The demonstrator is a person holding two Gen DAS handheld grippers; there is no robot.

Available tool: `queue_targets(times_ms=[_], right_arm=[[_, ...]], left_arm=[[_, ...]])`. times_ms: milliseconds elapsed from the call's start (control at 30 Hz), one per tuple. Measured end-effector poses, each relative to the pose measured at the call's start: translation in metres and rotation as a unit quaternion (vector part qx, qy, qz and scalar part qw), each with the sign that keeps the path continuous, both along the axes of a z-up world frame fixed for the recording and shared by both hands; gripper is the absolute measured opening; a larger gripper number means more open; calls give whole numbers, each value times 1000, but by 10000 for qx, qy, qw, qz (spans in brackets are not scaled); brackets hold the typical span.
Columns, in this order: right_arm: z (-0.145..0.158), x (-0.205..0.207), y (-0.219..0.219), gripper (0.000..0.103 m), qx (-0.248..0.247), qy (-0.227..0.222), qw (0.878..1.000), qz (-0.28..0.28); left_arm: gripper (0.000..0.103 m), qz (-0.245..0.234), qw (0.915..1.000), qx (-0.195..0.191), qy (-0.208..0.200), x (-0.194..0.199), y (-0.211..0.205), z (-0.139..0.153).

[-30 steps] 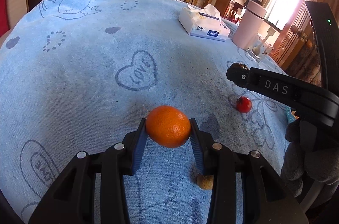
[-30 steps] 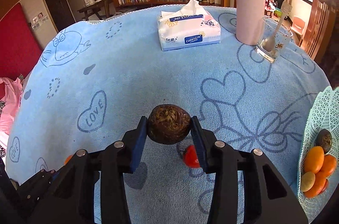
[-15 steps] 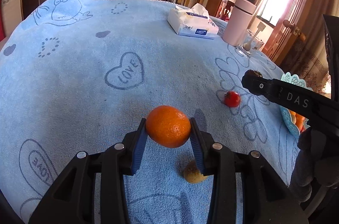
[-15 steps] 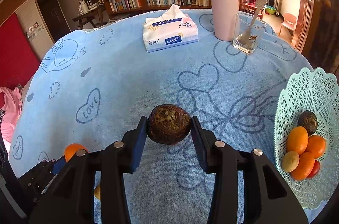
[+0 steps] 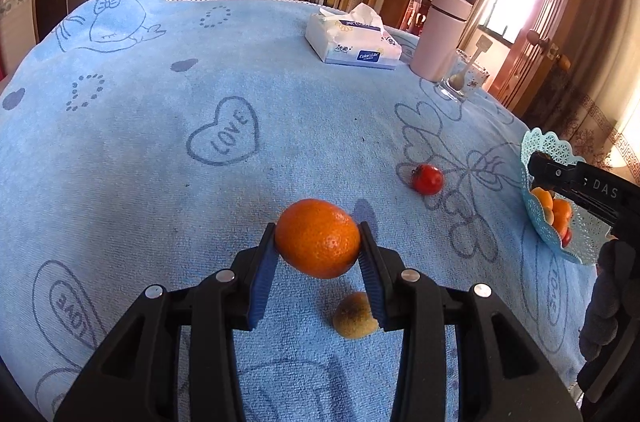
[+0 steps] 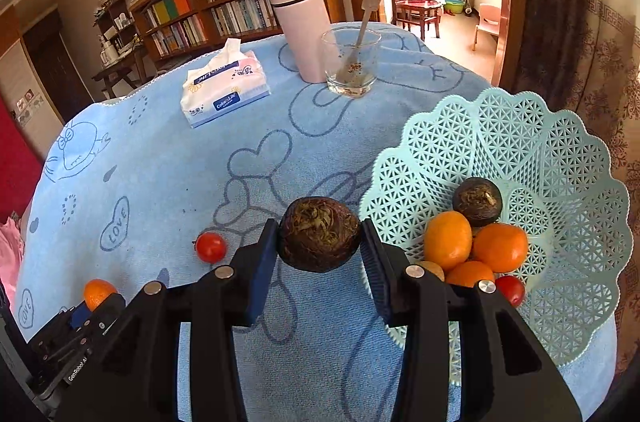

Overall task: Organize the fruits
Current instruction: 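Carry the dark brown fruit into the basket and open the right tool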

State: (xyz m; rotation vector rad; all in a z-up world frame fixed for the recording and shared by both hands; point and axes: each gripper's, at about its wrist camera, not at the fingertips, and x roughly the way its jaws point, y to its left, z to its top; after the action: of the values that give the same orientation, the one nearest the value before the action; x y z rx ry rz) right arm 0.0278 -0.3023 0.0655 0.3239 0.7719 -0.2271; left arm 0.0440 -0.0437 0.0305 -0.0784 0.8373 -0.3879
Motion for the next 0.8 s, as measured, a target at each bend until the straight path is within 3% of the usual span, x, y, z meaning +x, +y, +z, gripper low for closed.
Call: queue_targets(times_ms=[400, 800], right_arm=[[-5, -36, -73, 43, 40, 91, 9938, -1106], [-14, -45, -92, 43, 57, 297, 9896, -1408]], left_arm=[[40, -94, 9999, 85, -23, -5, -7, -2], [40, -81, 9999, 113, 2, -3, -8, -4]])
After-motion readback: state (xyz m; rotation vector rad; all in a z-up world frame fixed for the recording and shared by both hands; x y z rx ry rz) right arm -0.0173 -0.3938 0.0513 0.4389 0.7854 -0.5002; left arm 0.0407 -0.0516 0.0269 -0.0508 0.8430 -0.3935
